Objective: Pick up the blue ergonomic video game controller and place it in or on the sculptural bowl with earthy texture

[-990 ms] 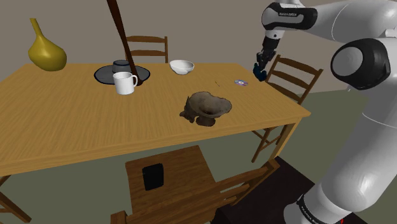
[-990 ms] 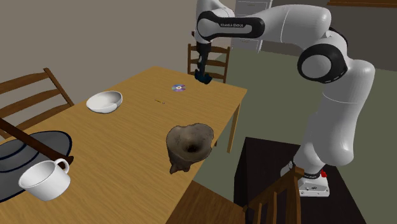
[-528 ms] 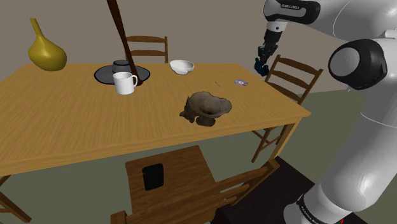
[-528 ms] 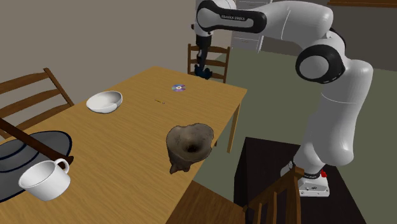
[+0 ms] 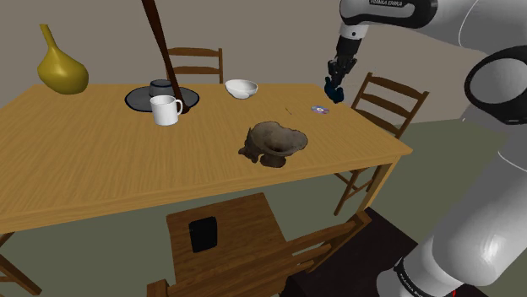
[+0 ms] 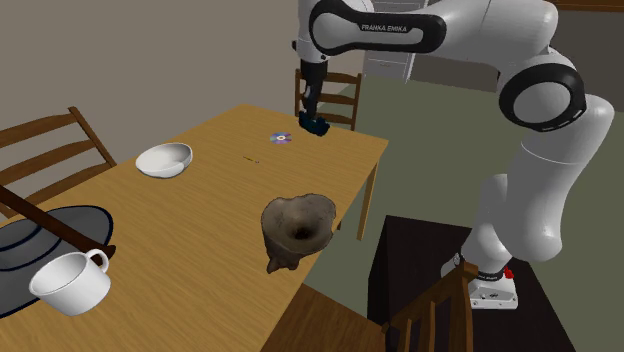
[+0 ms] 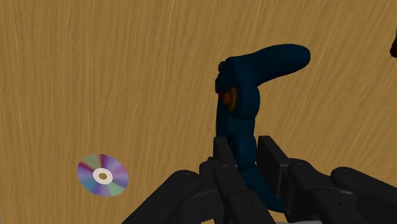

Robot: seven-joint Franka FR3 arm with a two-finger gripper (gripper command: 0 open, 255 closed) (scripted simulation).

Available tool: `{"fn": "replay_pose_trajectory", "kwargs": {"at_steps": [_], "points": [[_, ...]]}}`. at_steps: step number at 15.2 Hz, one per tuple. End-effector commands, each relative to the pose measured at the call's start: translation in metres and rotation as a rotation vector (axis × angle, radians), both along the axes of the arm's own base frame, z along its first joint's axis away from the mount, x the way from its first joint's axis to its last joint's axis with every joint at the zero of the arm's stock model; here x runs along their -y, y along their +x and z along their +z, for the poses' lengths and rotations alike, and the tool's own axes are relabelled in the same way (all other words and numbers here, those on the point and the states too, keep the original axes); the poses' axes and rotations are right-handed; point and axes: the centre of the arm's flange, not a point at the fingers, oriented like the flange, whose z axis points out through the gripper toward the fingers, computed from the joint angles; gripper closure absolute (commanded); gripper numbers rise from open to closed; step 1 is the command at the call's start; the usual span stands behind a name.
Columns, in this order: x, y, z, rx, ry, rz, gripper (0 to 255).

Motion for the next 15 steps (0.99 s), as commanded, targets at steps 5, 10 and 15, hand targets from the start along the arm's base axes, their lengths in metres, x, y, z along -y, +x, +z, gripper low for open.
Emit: {"fn": "replay_pose_trajectory", "kwargs": {"at_steps": [5,10,15], "points": [[-0.078,-0.003,0.001,0.0,0.0,-0.001,255],[-0.144,-0.004,0.004,0.0,0.0,-0.001,255],[-0.21,-0.005,0.006,0.0,0.0,-0.001,255]]}}
